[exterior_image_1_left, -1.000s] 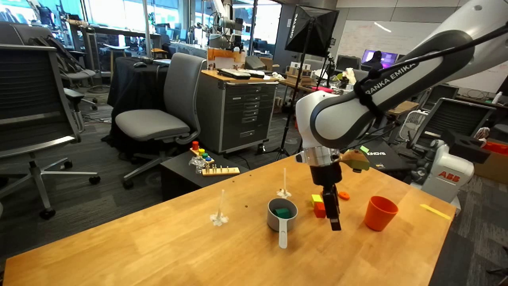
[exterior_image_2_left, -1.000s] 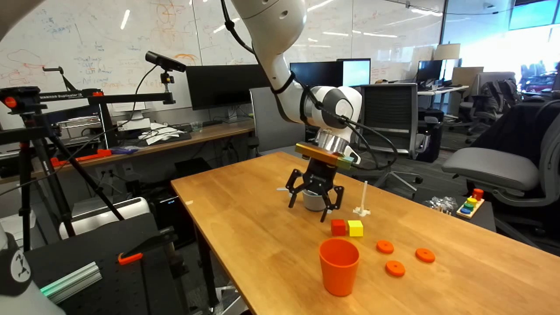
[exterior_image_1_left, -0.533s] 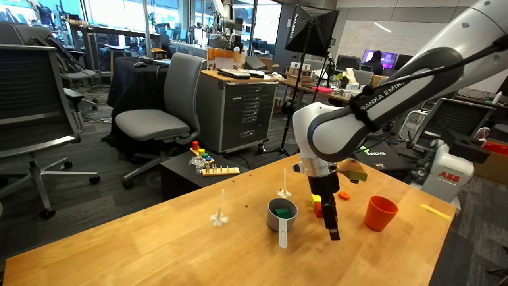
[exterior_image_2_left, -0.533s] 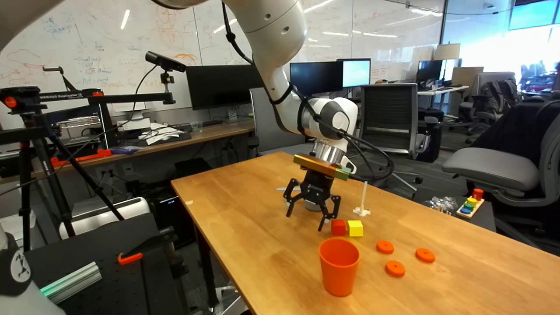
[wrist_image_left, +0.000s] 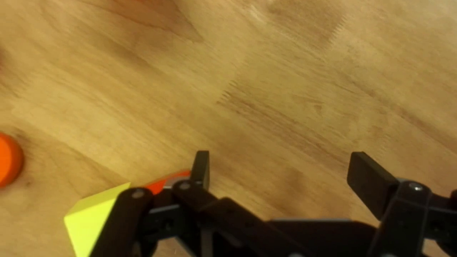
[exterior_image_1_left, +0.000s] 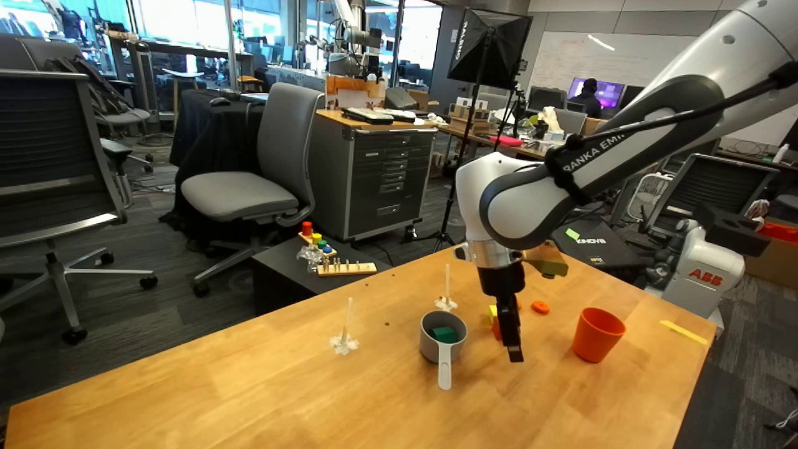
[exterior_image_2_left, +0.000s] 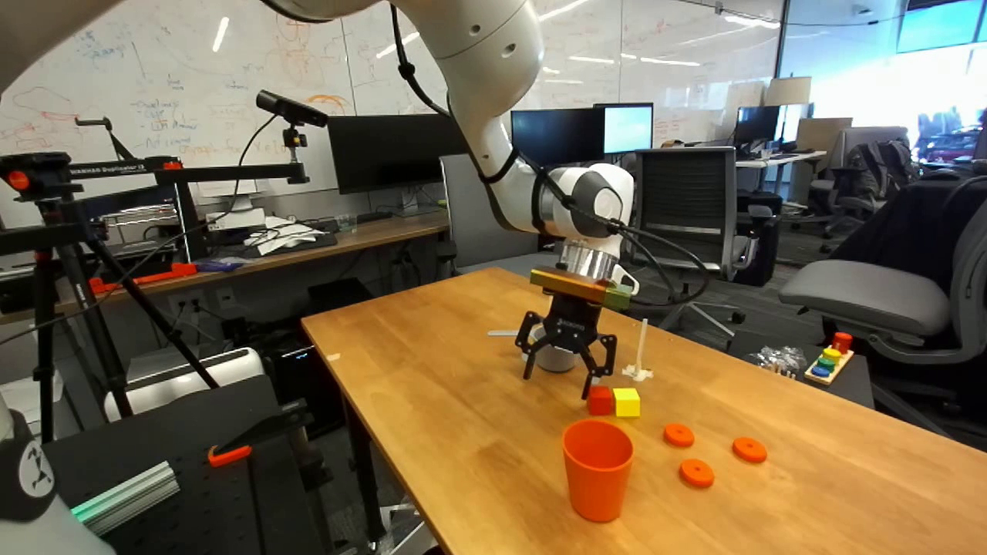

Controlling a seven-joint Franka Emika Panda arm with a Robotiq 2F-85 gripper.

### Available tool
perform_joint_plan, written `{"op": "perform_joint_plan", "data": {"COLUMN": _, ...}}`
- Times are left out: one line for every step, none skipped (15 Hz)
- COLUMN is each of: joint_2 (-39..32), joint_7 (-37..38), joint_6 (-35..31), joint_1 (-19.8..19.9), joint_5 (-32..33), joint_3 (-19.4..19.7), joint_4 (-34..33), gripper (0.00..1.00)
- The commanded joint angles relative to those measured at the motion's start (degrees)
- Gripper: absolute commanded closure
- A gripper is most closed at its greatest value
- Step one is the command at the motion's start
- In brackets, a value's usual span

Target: Pick up the yellow, green and orange objects and put them in the silver cup then pick up the other three orange objects and put them in the orange cup

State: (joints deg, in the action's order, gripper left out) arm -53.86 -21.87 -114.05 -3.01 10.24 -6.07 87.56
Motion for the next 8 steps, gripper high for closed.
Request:
{"op": "perform_joint_plan", "data": {"joint_2": -0.5, "joint_7": 0.6, "joint_6": -0.1, "joint_1": -0.6, "joint_5": 0.8, "joint_3": 0.7, "joint_4": -2.1, "gripper": 0.00}}
{"op": "perform_joint_plan", "data": {"joint_2": -0.6, "joint_7": 0.6, "joint_6": -0.1, "joint_1": -0.5, "joint_5": 0.7, "joint_3": 0.7, "joint_4": -2.3, "gripper": 0.00}}
{"op": "perform_joint_plan", "data": {"joint_2": -0.7, "joint_7": 0.6, "joint_6": 0.0, "joint_1": -0.4, "joint_5": 0.6, "joint_3": 0.7, "joint_4": -2.5, "gripper": 0.00}}
{"op": "perform_joint_plan", "data": {"joint_2": -0.7, "joint_7": 0.5, "joint_6": 0.0, "joint_1": -0.3, "joint_5": 0.4, "joint_3": 0.6, "joint_4": -2.6, "gripper": 0.00}}
{"op": "perform_joint_plan", "data": {"joint_2": -0.7, "joint_7": 0.6, "joint_6": -0.1, "joint_1": -0.2, "joint_5": 0.3, "joint_3": 0.6, "joint_4": -2.6, "gripper": 0.00}}
{"op": "perform_joint_plan", "data": {"joint_2": -0.8, "joint_7": 0.6, "joint_6": 0.4, "joint_1": -0.1, "joint_5": 0.1, "joint_3": 0.6, "joint_4": -2.8, "gripper": 0.00}}
{"op": "perform_joint_plan", "data": {"joint_2": -0.6, "joint_7": 0.5, "joint_6": 0.8, "joint_1": 0.0, "joint_5": -0.2, "joint_3": 0.4, "joint_4": -2.9, "gripper": 0.00}}
{"op": "perform_joint_plan", "data": {"joint_2": -0.4, "joint_7": 0.8, "joint_6": 2.5, "joint_1": -0.5, "joint_5": 0.4, "joint_3": 0.7, "joint_4": -3.3, "gripper": 0.00}}
